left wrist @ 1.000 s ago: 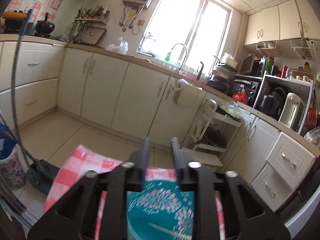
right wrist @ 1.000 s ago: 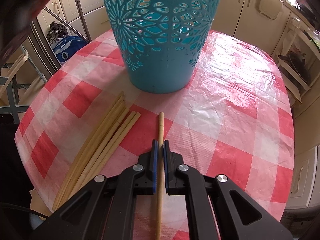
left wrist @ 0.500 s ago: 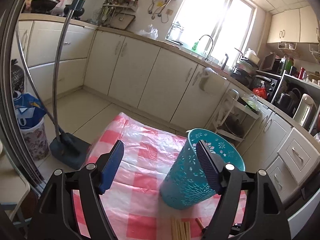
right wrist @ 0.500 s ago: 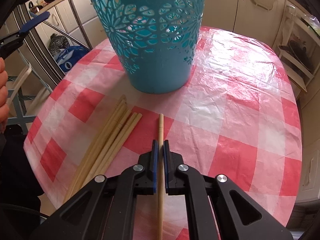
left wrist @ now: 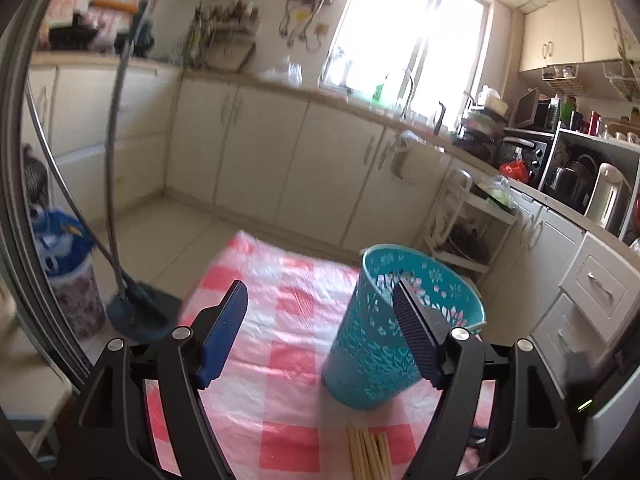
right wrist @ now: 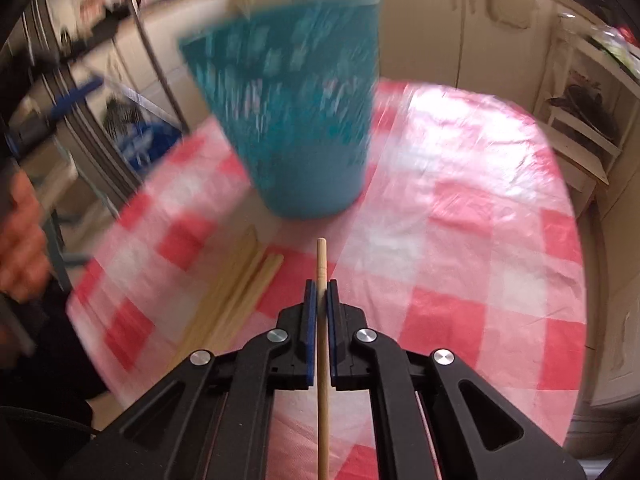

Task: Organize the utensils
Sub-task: 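Carry the held stick over the teal basket and open the right gripper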

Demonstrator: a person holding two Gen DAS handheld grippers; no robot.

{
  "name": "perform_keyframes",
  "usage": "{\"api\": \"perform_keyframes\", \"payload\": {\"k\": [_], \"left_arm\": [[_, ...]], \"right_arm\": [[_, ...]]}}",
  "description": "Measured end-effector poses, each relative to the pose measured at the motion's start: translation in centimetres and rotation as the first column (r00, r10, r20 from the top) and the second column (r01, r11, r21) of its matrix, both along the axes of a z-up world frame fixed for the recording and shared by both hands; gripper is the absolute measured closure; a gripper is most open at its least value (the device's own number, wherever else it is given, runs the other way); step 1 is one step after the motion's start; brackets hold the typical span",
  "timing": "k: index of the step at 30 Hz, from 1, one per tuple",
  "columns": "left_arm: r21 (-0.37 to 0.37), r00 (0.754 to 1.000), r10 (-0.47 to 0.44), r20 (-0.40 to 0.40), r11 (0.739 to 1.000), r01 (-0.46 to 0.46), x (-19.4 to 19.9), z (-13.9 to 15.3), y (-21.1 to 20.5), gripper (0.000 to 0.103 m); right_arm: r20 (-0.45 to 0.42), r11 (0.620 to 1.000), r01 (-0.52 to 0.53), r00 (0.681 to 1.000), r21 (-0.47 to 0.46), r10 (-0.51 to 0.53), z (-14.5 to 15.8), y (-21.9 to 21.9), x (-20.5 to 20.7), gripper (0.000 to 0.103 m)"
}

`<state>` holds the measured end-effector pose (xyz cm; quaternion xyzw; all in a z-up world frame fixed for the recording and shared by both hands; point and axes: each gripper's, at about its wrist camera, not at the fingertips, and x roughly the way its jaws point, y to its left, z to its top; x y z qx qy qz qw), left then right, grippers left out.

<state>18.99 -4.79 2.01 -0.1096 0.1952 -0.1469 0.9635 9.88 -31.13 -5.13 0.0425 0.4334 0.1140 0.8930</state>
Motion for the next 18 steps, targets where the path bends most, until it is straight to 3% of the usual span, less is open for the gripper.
{"api": "perform_keyframes", "payload": {"k": [2,4,7,11,14,15,18], "left_arm": [[0.005,0.994,0.025,0.11,1.0,-0.025,-2.1,1.1,-0.2,0.032],[0.001,0.978,0.035,0.207,0.999,-0.035,-4.1,2.2,-0.5,0.032],[-0.048,0.959,0.047,0.278,0.998,-0.035,-6.0,3.4,-0.8,0.028],[-0.096,0.958,0.057,0.28,0.995,-0.031,-6.7,3.8,-1.2,0.026],[-0.098,0.957,0.062,0.283,0.995,-0.035,-7.0,3.9,-1.3,0.026],[-0.094,0.956,0.064,0.287,0.995,-0.039,-7.0,4.0,-1.3,0.026],[-0.085,0.95,0.069,0.304,0.995,-0.045,-7.0,4.1,-1.0,0.026]], "right_arm": [[0.161,0.997,-0.002,0.987,0.082,-0.011,3.0,-1.3,-1.6,0.097],[0.352,0.977,-0.02,0.934,0.211,-0.057,6.3,-2.7,-3.4,0.097],[0.495,0.923,-0.025,0.849,0.383,-0.182,9.1,-4.0,-4.4,0.097],[0.536,0.775,-0.039,0.745,0.63,-0.398,10.3,-6.0,-3.6,0.097],[0.465,0.623,-0.022,0.686,0.782,-0.56,9.6,-7.4,-1.4,0.097],[0.445,0.591,-0.012,0.67,0.807,-0.594,9.5,-8.0,-0.8,0.097],[0.439,0.543,-0.013,0.605,0.84,-0.665,9.1,-8.8,1.2,0.097]]}}
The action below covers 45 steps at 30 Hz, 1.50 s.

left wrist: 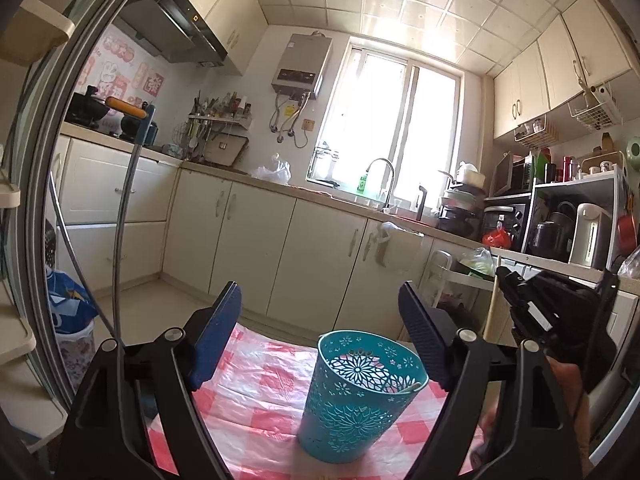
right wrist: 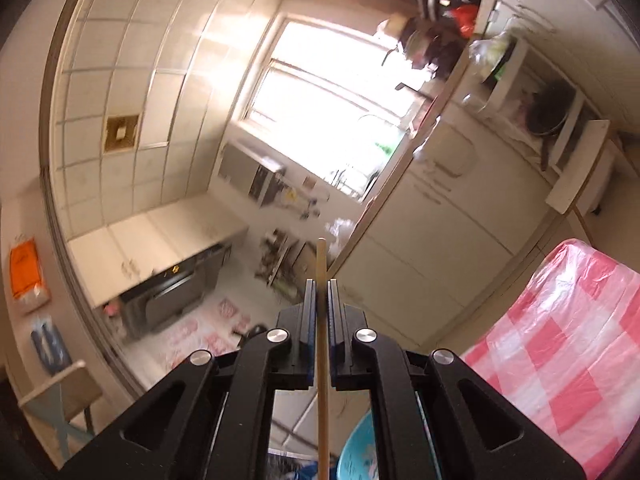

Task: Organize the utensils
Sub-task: 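Carry the held stick over the teal basket and open the right gripper, then move both grippers back down to the pile of wooden sticks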

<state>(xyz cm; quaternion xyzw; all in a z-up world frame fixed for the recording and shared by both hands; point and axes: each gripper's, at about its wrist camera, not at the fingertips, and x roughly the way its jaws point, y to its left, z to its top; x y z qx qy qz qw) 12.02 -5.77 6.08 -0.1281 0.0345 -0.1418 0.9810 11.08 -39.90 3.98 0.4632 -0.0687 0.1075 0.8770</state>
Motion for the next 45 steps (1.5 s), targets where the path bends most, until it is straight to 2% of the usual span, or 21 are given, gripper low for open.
{"api": "perform_keyframes", "payload": {"k": [5,9,13,15,17,20,22,23,24,25,28,29,30,32,35,37,38,40,41,43,45], "left_arm": [[-0.003,1.0,0.005,0.002,1.0,-0.005,1.0,0.5,0.3,0.026],[-0.006,1.0,0.002,-0.013,1.0,-0.002,1.2,0.1,0.1,0.026],[0.019,1.0,0.009,-0.013,1.0,-0.009,1.1,-0.1,-0.3,0.025],[0.017,1.0,0.014,-0.024,1.0,-0.014,1.3,-0.3,-0.3,0.024],[0.012,0.999,0.017,-0.048,1.0,-0.016,1.6,-0.4,-0.3,0.022],[0.006,0.997,0.025,-0.076,1.0,-0.024,1.9,-0.7,0.0,0.021],[0.009,0.995,0.031,-0.093,0.999,-0.031,2.1,-0.8,0.2,0.019],[0.009,0.994,0.034,-0.101,0.999,-0.034,2.2,-1.0,0.3,0.019],[0.01,0.993,0.036,-0.113,0.999,-0.035,2.2,-1.2,0.4,0.017],[0.019,0.991,0.035,-0.127,0.999,-0.033,2.4,-1.3,0.5,0.016],[0.056,0.987,0.036,-0.156,0.998,-0.028,2.4,-1.9,0.6,0.015],[0.066,0.985,0.035,-0.171,0.998,-0.024,2.5,-2.1,0.8,0.014],[0.075,0.983,0.032,-0.183,0.997,-0.019,2.5,-2.2,0.9,0.013],[0.092,0.979,0.023,-0.203,0.996,-0.005,2.7,-2.5,1.1,0.01],[0.148,0.968,0.008,-0.252,0.989,0.03,3.6,-3.0,0.9,0.008],[0.178,0.95,-0.005,-0.312,0.982,0.064,4.5,-3.7,0.7,0.008],[0.191,0.938,-0.013,-0.346,0.978,0.084,5.0,-4.2,0.6,0.008],[0.25,0.899,-0.011,-0.438,0.959,0.134,6.3,-5.6,-0.2,0.008],[0.289,0.878,-0.004,-0.48,0.943,0.163,6.8,-6.4,-0.8,0.008],[0.329,0.833,-0.005,-0.553,0.918,0.223,7.7,-8.0,-1.5,0.008],[0.314,0.791,-0.025,-0.611,0.91,0.271,8.2,-9.4,-1.7,0.008]], "right_arm": [[-0.02,0.996,0.09,0.996,-0.007,-0.091,0.2,-0.1,2.6,0.097],[-0.047,0.987,0.123,0.991,-0.101,-0.128,0.2,0.4,4.2,0.097],[-0.118,0.972,0.056,0.989,-0.229,-0.085,-0.8,2.1,5.2,0.097],[-0.159,0.952,-0.012,0.987,-0.306,-0.039,-1.1,3.2,5.3,0.096],[-0.188,0.928,-0.065,0.982,-0.367,-0.006,-1.3,4.2,5.0,0.087],[-0.206,0.883,-0.11,0.978,-0.456,0.015,-1.1,5.0,3.1,0.082],[-0.245,0.863,-0.148,0.969,-0.482,0.03,-0.9,4.9,1.8,0.066],[-0.264,0.863,-0.162,0.964,-0.479,0.035,-0.9,4.8,1.2,0.052],[-0.298,0.863,-0.182,0.954,-0.471,0.038,-0.8,4.6,0.4,0.044],[-0.335,0.863,-0.197,0.942,-0.466,0.034,-0.7,4.5,-0.1,0.032],[-0.448,0.843,-0.26,0.894,-0.47,0.026,-0.8,4.7,-2.1,0.02],[-0.504,0.822,-0.289,0.864,-0.491,0.002,-1.1,5.2,-2.8,0.011],[-0.567,0.789,-0.329,0.823,-0.519,-0.03,-1.8,5.9,-3.5,0.009],[-0.646,0.719,-0.403,0.759,-0.566,-0.084,-3.4,7.4,-4.3,0.008],[-0.739,0.57,-0.54,0.647,-0.619,-0.189,-7.6,10.3,-4.9,0.008],[-0.751,0.509,-0.584,0.623,-0.632,-0.218,-9.5,11.4,-5.0,0.009],[-0.756,0.501,-0.593,0.617,-0.63,-0.221,-10.2,11.6,-4.9,0.012],[-0.787,0.524,-0.623,0.594,-0.581,-0.166,-11.5,11.3,-4.5,0.041],[-0.802,0.541,-0.633,0.579,-0.555,-0.146,-12.1,11.2,-4.2,0.051],[-0.815,0.562,-0.638,0.568,-0.526,-0.117,-12.8,11.3,-3.7,0.065],[-0.812,0.563,-0.641,0.574,-0.522,-0.099,-13.1,12.0,-3.4,0.07]]}}
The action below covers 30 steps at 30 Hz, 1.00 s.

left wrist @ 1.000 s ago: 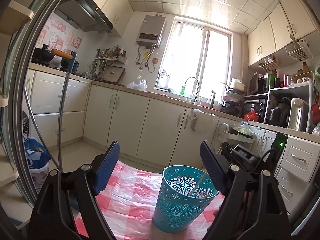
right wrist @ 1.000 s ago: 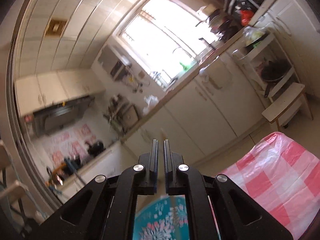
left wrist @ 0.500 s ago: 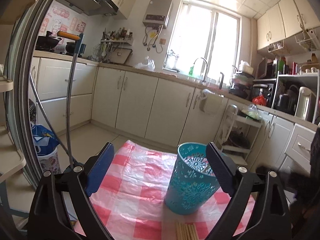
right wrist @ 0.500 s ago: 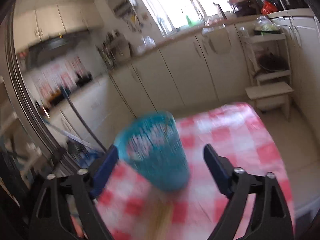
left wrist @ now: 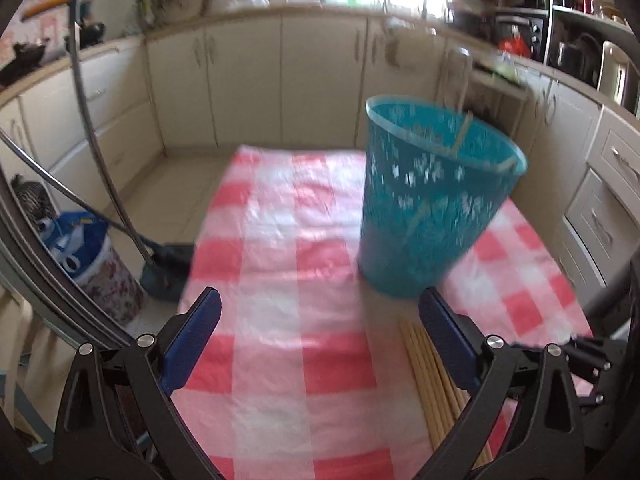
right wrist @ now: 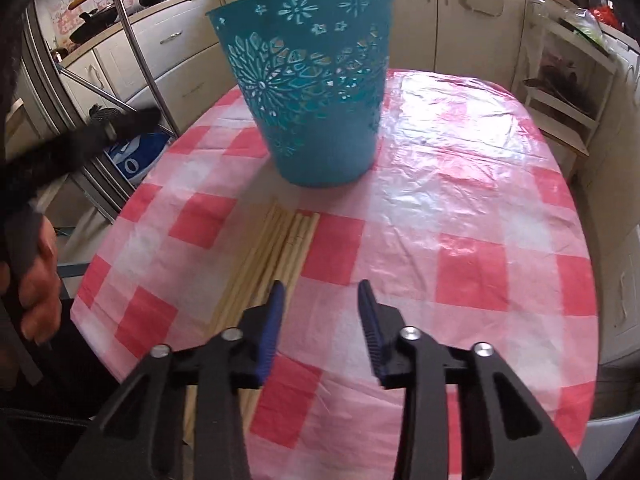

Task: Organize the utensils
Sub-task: 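Move both grippers back down to the pile of wooden sticks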

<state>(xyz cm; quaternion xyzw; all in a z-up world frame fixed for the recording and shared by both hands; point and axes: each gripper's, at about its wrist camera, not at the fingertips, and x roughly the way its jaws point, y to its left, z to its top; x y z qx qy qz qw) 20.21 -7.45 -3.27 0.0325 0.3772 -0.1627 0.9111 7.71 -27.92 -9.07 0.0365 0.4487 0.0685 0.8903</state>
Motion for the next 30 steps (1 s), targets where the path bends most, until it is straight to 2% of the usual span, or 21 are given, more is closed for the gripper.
{"api": "perform_keyframes", "payload": {"k": [2,5,6,11,15,21,26,30], "left_arm": [[-0.024,0.995,-0.023,-0.096,1.0,0.02,0.7,-1.5,0.2,0.008],[-0.064,0.98,-0.014,-0.197,0.998,0.001,1.5,-3.0,0.7,0.008],[-0.066,0.978,-0.014,-0.208,0.998,0.0,1.5,-3.2,0.6,0.008],[-0.021,0.982,-0.019,-0.188,1.0,0.015,1.2,-3.5,-0.1,0.008],[0.01,0.978,-0.037,-0.205,0.999,0.04,1.3,-4.2,-1.0,0.008],[0.06,0.975,-0.055,-0.214,0.996,0.069,1.2,-4.9,-2.5,0.008],[0.066,0.977,-0.034,-0.208,0.997,0.049,1.5,-4.8,-2.2,0.008],[0.065,0.976,-0.026,-0.218,0.997,0.042,1.7,-4.9,-2.0,0.008]], "right_arm": [[0.004,1.0,-0.01,1.0,0.0,0.01,-0.4,0.5,0.1,0.078],[-0.015,1.0,-0.013,1.0,0.011,0.013,-0.8,1.0,0.8,0.08],[-0.02,1.0,-0.014,1.0,0.008,0.014,-1.0,1.1,0.9,0.08],[-0.014,1.0,-0.03,0.999,0.006,0.03,-1.2,1.5,1.2,0.081],[-0.013,0.999,-0.022,1.0,-0.023,0.022,-0.9,1.4,1.5,0.081],[-0.026,1.0,-0.024,0.999,-0.005,0.024,-1.1,1.2,1.6,0.081],[0.005,0.998,-0.034,0.999,0.048,0.034,-0.5,1.0,1.4,0.079],[-0.013,0.999,-0.042,0.999,0.009,0.042,-1.0,1.5,1.6,0.079]]}}
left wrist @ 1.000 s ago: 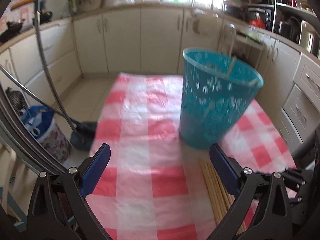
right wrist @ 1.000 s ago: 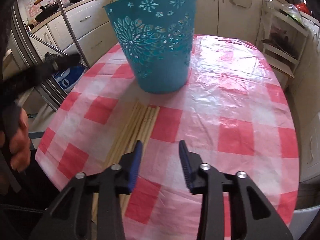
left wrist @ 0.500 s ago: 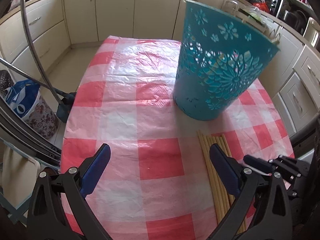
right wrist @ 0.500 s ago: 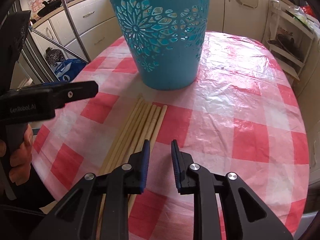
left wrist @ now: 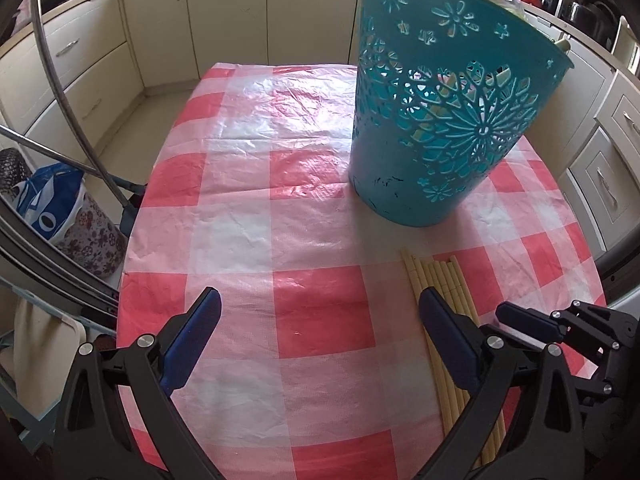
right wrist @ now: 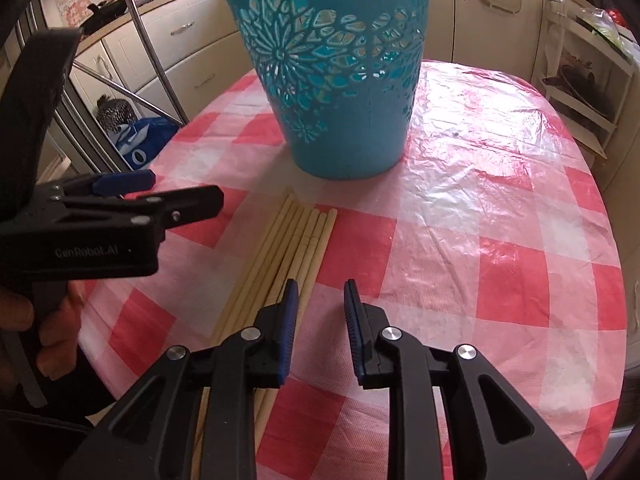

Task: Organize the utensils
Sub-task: 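Move both grippers back down to the pile of wooden sticks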

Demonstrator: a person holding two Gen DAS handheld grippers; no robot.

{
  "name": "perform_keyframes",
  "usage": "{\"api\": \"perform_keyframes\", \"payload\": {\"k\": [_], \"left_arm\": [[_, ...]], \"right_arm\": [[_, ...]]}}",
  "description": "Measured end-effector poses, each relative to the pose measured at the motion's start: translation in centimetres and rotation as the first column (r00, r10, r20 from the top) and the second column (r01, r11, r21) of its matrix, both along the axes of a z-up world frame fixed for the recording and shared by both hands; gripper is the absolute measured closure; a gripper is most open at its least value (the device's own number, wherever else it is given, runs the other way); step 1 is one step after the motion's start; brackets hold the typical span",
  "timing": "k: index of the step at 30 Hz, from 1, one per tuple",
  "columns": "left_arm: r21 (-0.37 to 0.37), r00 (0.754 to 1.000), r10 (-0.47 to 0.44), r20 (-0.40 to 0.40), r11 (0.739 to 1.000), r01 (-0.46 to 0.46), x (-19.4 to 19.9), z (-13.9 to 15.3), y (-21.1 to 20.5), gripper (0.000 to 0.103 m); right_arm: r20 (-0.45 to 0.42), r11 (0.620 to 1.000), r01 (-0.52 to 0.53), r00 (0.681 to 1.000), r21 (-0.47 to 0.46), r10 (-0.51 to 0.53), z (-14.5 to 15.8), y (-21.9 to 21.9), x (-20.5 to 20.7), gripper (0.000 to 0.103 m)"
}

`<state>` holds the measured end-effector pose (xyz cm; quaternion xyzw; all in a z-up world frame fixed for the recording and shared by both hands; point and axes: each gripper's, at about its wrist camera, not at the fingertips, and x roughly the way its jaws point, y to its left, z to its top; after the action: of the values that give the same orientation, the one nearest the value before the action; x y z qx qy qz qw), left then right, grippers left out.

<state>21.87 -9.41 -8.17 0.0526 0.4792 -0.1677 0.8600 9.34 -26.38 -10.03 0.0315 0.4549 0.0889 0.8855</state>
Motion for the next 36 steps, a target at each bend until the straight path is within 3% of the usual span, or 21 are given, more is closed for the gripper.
{"api": "perform_keyframes", "payload": {"k": [6,13,25,36], "left_arm": [[0.017,1.0,-0.026,0.0,1.0,0.026,-0.3,-0.2,-0.7,0.008],[0.038,0.999,-0.031,-0.011,0.999,0.031,-0.2,-0.8,-0.9,0.008],[0.081,0.999,-0.045,-0.019,0.996,0.047,-0.1,-1.8,-2.1,0.008],[0.069,0.999,-0.031,-0.031,0.997,0.033,0.3,-2.4,-2.7,0.008]], "right_arm": [[-0.007,1.0,0.007,1.0,0.016,-0.007,-0.1,-0.1,0.3,0.079],[-0.016,0.999,0.004,1.0,-0.051,-0.005,-0.1,0.3,0.4,0.08],[-0.026,0.997,-0.004,1.0,-0.071,0.003,-0.2,0.5,0.2,0.08],[-0.028,0.997,-0.005,1.0,-0.072,0.003,-0.2,0.5,0.1,0.079]]}}
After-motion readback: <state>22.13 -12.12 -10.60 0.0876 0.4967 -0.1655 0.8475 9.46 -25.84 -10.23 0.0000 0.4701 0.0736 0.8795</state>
